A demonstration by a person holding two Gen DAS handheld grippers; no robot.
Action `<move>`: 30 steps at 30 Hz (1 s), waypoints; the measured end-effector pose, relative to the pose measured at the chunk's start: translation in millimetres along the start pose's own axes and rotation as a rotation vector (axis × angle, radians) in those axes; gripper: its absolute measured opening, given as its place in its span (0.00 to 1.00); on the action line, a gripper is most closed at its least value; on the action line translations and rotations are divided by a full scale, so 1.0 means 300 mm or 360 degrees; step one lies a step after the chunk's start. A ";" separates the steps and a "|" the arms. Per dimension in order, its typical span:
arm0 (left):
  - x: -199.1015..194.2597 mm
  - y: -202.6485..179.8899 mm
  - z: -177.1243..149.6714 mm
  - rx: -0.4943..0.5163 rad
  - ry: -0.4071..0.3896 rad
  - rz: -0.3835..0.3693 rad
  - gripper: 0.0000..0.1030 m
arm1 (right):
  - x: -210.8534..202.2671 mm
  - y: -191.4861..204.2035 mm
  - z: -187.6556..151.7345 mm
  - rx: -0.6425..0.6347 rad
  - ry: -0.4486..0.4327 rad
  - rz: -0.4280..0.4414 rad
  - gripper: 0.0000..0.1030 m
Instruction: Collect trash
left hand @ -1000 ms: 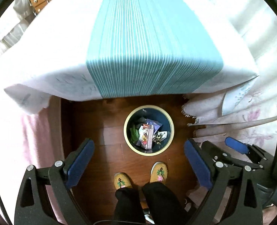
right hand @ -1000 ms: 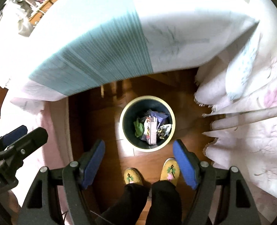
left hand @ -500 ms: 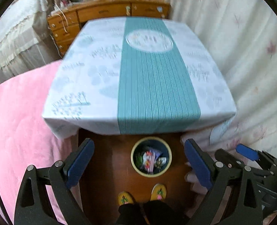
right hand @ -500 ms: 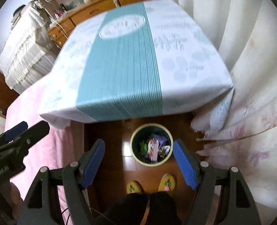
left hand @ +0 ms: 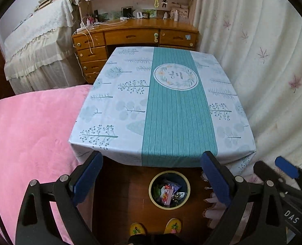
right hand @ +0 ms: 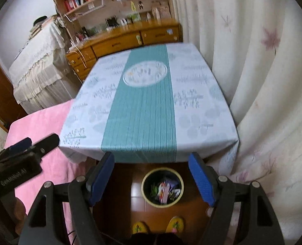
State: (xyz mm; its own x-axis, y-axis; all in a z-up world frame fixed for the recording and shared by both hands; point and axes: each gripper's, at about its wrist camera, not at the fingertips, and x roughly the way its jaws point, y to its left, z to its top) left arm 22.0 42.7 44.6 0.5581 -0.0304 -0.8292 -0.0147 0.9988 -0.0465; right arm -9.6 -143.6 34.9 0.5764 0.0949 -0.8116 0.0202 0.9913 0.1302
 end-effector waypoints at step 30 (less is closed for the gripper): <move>0.013 -0.073 0.008 -0.0014 -0.0021 0.0052 0.93 | -0.017 -0.015 0.029 -0.0044 -0.0056 0.0016 0.73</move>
State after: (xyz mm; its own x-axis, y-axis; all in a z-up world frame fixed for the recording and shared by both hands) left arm 26.4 20.8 43.7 0.5684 0.0027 -0.8228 -0.0403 0.9989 -0.0245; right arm -5.6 -149.3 43.5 0.6048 0.1020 -0.7898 -0.0080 0.9925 0.1220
